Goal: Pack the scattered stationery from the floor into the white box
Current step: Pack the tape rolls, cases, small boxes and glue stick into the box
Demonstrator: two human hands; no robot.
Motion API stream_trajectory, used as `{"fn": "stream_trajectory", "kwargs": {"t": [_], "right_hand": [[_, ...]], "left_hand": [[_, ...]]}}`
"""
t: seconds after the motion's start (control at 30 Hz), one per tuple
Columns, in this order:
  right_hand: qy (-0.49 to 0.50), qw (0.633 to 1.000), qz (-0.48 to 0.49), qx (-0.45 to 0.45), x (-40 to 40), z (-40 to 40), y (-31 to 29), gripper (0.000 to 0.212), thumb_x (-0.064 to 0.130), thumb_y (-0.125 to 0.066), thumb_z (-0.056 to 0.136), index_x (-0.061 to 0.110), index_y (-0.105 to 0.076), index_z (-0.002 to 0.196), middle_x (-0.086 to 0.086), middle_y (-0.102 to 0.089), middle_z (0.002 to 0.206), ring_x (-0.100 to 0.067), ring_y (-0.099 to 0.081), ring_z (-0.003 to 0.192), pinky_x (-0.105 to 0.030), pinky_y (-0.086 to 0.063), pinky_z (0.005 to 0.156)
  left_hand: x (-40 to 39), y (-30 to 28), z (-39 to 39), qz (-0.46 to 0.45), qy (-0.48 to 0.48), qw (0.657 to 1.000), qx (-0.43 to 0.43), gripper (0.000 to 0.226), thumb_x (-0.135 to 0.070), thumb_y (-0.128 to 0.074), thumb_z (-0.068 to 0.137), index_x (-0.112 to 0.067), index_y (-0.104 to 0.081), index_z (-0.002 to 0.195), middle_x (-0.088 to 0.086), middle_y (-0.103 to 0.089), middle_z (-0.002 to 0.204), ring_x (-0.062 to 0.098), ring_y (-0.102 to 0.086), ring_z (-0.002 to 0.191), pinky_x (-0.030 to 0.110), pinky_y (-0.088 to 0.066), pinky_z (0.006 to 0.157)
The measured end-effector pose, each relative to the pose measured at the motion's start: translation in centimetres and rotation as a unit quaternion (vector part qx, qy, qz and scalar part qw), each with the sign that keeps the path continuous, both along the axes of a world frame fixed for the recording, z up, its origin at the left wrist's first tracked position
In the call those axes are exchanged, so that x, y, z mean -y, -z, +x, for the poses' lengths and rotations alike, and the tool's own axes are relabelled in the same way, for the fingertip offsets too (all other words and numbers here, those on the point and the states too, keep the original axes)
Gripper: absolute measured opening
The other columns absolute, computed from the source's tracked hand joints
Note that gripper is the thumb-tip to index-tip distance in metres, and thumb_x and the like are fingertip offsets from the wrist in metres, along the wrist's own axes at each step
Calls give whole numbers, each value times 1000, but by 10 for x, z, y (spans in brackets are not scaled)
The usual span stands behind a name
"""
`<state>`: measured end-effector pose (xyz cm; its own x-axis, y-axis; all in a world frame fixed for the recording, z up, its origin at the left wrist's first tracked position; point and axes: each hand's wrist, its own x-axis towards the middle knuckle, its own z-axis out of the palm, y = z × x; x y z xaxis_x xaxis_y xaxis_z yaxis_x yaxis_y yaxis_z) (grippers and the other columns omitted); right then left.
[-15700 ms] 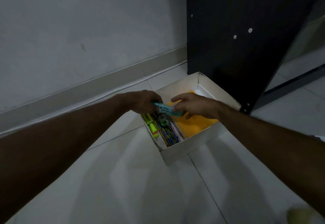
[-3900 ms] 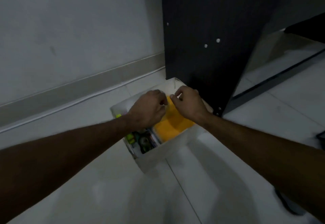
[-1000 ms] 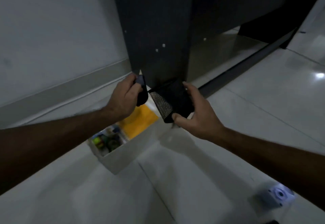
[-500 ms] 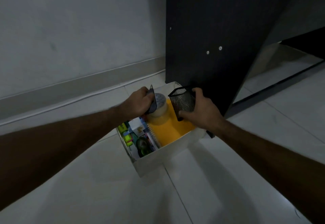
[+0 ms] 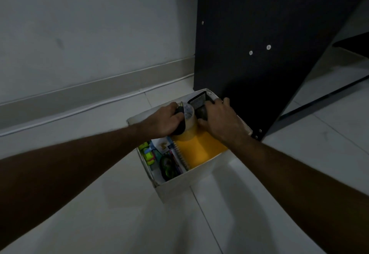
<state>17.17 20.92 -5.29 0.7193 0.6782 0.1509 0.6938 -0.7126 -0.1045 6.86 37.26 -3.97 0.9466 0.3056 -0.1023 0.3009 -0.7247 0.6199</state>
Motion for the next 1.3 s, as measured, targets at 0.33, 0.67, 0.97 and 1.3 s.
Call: {"fn": "stream_trajectory", "kwargs": {"t": [0.33,0.67,0.97,1.3], "right_hand": [[7,995,-97,32,4,0,0,72,52,-55,88,17,-32,147,-19,-35,141,-36,-39,123,-49,-41,99],[-133,887,230,-378,11,-41,-24,38,30,-73,83,26,-62,120,1,-70,103,-11,-69,91,-34,-60,84],[-83,894,163,-408,8,-46,-23,15,17,-67,92,5,-64,100,-16,-66,75,-32,-66,63,-40,-59,60],[-51,878,95,-466,14,-36,-5,30,8,-71,88,5,-60,116,-24,-67,95,-22,-64,67,-32,-58,62]], "left_hand": [[11,-17,-6,20,21,1000,11,18,-29,-44,99,-14,-49,108,9,-59,103,23,-58,90,30,-44,69],[9,-45,-35,69,136,988,-25,28,-38,-72,84,-14,-72,99,1,-70,88,10,-62,77,24,-49,66],[19,-24,-46,212,227,931,-191,28,-36,-75,80,-11,-63,74,-4,-55,61,15,-54,61,29,-49,73],[33,7,-36,259,330,863,-280,26,-22,-62,90,3,-67,98,20,-68,96,34,-65,87,39,-52,78]]}}
